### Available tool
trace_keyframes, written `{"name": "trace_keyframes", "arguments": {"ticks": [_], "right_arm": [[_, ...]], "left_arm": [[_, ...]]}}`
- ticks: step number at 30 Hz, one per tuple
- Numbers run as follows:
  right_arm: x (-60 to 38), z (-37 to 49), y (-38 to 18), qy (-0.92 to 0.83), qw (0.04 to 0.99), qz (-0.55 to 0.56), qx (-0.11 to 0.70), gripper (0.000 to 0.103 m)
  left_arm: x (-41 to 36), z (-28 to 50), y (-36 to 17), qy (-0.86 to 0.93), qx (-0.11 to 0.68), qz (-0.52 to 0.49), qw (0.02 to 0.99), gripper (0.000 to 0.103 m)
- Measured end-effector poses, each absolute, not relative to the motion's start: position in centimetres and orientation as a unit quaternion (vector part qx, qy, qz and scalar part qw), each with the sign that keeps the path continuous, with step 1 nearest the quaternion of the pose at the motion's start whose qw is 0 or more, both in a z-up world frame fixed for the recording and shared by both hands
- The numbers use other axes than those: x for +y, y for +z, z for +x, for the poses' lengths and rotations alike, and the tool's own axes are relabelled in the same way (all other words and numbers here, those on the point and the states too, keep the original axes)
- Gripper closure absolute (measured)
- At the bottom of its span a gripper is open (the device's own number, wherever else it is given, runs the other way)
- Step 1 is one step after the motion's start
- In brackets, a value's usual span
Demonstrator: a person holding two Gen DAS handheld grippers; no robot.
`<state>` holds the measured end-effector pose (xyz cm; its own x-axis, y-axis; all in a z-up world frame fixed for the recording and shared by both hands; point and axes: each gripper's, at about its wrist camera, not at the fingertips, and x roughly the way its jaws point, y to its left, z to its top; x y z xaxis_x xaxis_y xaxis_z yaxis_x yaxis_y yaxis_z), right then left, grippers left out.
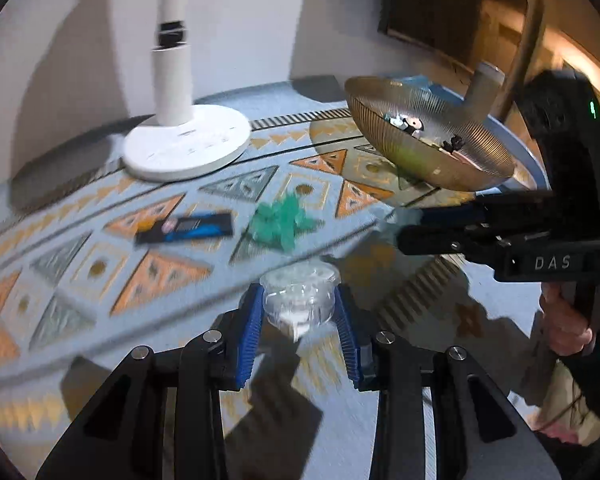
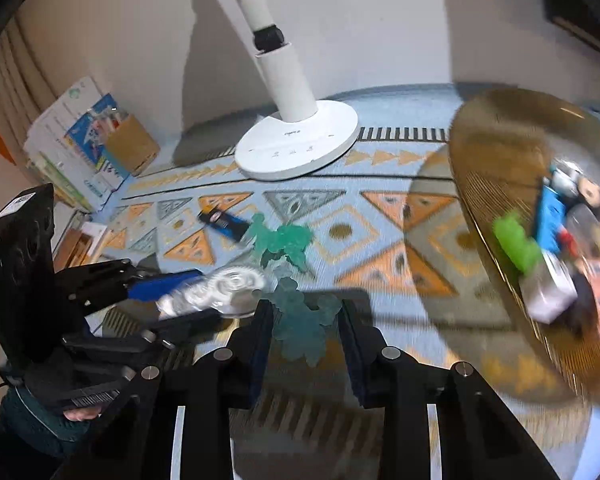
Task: Organize rigid objects
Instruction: 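Grasp the clear gear tape dispenser with the left tool while the right tool grasps the blue translucent figure, then carry both items over the amber bowl and open both tools to drop them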
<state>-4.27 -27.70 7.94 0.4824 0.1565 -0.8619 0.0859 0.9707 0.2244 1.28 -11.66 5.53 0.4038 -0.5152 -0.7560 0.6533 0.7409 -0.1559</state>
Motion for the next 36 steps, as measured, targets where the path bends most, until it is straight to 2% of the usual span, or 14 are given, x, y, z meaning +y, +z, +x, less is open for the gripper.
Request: {"name": "trace_keyframes", "arguments": {"ticks": [11,12,13,15,16,17,18,20,24,26,27,30,32,36], "right_arm": [[-24.1,-11.1,6.7,-0.021,0.854,0.063,0.516,0.070],[-24.1,-11.4,6.5,-0.021,0.852,0.062,0.520,0.070],[-24.1,-11.7,6.3,-0.019,0.851,0.064,0.521,0.070],[-24.2,-12.3,6.0,-0.015,0.849,0.073,0.523,0.070],[-24.3,-12.6,5.9,-0.013,0.847,0.078,0.525,0.067],[-24.3,-12.8,5.9,-0.008,0.850,0.082,0.521,0.062],[-24.2,-13.0,6.0,-0.004,0.850,0.085,0.520,0.058],[-23.8,-13.3,6.0,-0.013,0.853,0.074,0.517,0.037],[-22.7,-13.2,5.5,-0.047,0.856,0.025,0.514,0.037],[-22.2,-12.8,5.3,-0.072,0.855,0.011,0.514,0.037],[-21.9,-12.6,5.3,-0.075,0.855,0.004,0.513,0.037],[-20.9,-12.5,5.3,-0.066,0.860,-0.009,0.506,0.054],[-20.4,-12.4,5.4,-0.057,0.862,-0.011,0.504,0.073],[-19.3,-12.9,6.4,-0.076,0.873,-0.045,0.479,0.077]], "left_arm": [[-7.9,-5.3,2.9,-0.281,0.452,0.070,0.844,0.069],[-8.0,-5.6,3.0,-0.280,0.447,0.074,0.846,0.065],[-8.1,-5.8,3.0,-0.277,0.448,0.076,0.847,0.055],[-8.4,-5.6,3.0,-0.261,0.449,0.083,0.850,0.050],[-8.5,-5.3,2.8,-0.256,0.450,0.086,0.851,0.040],[-8.7,-5.1,2.8,-0.250,0.449,0.089,0.853,0.037],[-9.0,-4.9,2.7,-0.247,0.449,0.094,0.854,0.037],[-9.6,-4.8,2.6,-0.241,0.447,0.107,0.855,0.037],[-10.6,-4.8,2.5,-0.241,0.444,0.120,0.855,0.042],[-10.8,-4.9,2.7,-0.244,0.443,0.122,0.854,0.058],[-11.0,-4.9,2.8,-0.244,0.444,0.121,0.853,0.058],[-10.9,-5.0,2.7,-0.244,0.442,0.115,0.856,0.058],[-10.9,-5.1,2.9,-0.245,0.442,0.105,0.857,0.058],[-10.6,-5.8,4.6,-0.258,0.426,0.080,0.863,0.058]]}}
